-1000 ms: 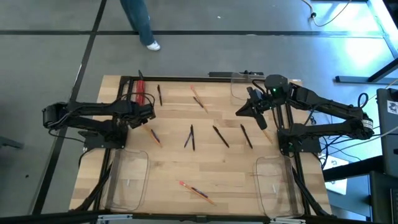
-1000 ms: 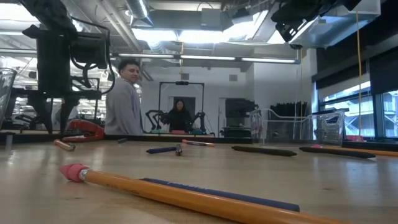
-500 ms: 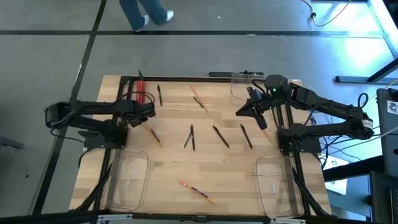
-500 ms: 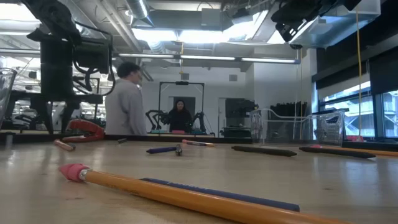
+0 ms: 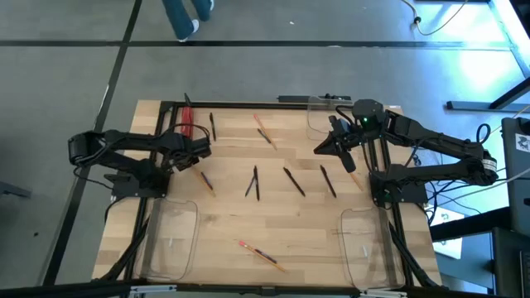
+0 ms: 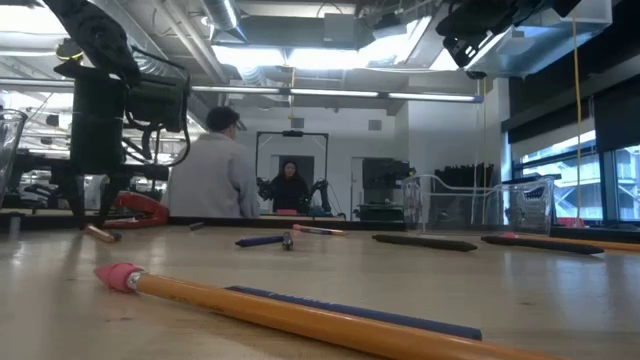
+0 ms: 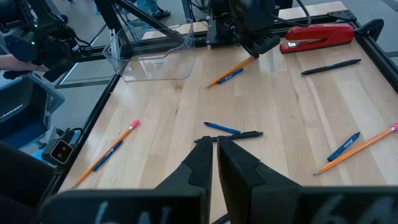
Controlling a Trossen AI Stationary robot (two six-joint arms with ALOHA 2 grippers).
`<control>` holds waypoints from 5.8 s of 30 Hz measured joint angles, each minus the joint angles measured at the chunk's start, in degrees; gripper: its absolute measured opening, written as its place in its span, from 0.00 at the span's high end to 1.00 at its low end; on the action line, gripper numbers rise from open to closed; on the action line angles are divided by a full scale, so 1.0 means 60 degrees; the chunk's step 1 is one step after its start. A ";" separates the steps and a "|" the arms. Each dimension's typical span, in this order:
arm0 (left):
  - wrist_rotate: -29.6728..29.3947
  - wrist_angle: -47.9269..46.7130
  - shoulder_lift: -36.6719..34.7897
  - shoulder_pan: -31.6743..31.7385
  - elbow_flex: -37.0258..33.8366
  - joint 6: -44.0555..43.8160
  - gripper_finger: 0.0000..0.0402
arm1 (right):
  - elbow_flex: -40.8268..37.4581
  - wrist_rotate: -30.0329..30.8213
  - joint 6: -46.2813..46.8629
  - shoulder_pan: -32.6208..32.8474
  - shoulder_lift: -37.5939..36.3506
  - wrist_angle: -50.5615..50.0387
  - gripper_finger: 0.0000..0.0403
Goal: Sort crayons/erasers/pens/pencils in bins
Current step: Put the yellow pencil into the bottom left transparent bin
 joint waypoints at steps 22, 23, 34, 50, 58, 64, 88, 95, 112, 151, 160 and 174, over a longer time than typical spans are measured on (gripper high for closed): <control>-0.0134 -0.0042 0.0454 -0.0004 0.0040 0.0004 0.80 | 0.0000 0.0000 0.0033 0.0000 0.0000 0.0000 0.93; -0.0125 -0.0043 0.0459 -0.0004 0.0038 0.0004 0.80 | 0.0000 -0.0003 0.0033 0.0000 0.0000 0.0000 0.93; -0.0118 -0.0069 0.0470 -0.0004 0.0022 0.0078 0.94 | 0.0000 -0.0004 0.0033 0.0000 0.0000 0.0000 0.93; -0.0135 -0.0029 0.0455 -0.0014 0.0016 0.0624 0.99 | 0.0000 -0.0004 0.0033 0.0000 0.0000 0.0000 0.93; -0.0185 0.0210 0.0350 -0.0011 0.0325 0.1371 0.99 | 0.0000 -0.0004 0.0033 0.0000 0.0000 -0.0002 0.93; -0.0341 0.0126 0.0346 -0.0011 0.0668 0.2050 0.99 | 0.0000 -0.0004 0.0036 0.0000 0.0000 -0.0001 0.93; -0.0849 -0.0597 0.0339 -0.0022 0.3716 0.5230 0.98 | 0.0000 -0.0004 0.0039 0.0000 0.0000 -0.0002 0.93; -0.0926 -0.2527 0.0331 -0.0635 0.5797 0.6091 0.98 | 0.0000 -0.0004 0.0040 0.0000 0.0000 -0.0004 0.93; 0.0241 -0.5972 0.0324 -0.4861 0.8397 0.1946 0.98 | 0.0000 -0.0005 -0.0155 0.0000 0.0000 0.0004 0.93; 0.1178 -0.6082 0.2707 -1.1689 0.6996 -0.5436 0.98 | 0.4027 -0.0517 -0.2740 0.0000 0.2941 -0.0980 0.93; 0.1122 -0.5969 0.2983 -1.1650 0.6339 -0.5428 0.98 | 0.4762 -0.0521 -0.3184 0.0000 0.3652 -0.1070 0.93; 0.1122 -0.4006 0.2976 -1.1635 0.4871 -0.5417 0.98 | 0.4790 -0.0517 -0.3209 0.0000 0.3676 -0.1104 0.93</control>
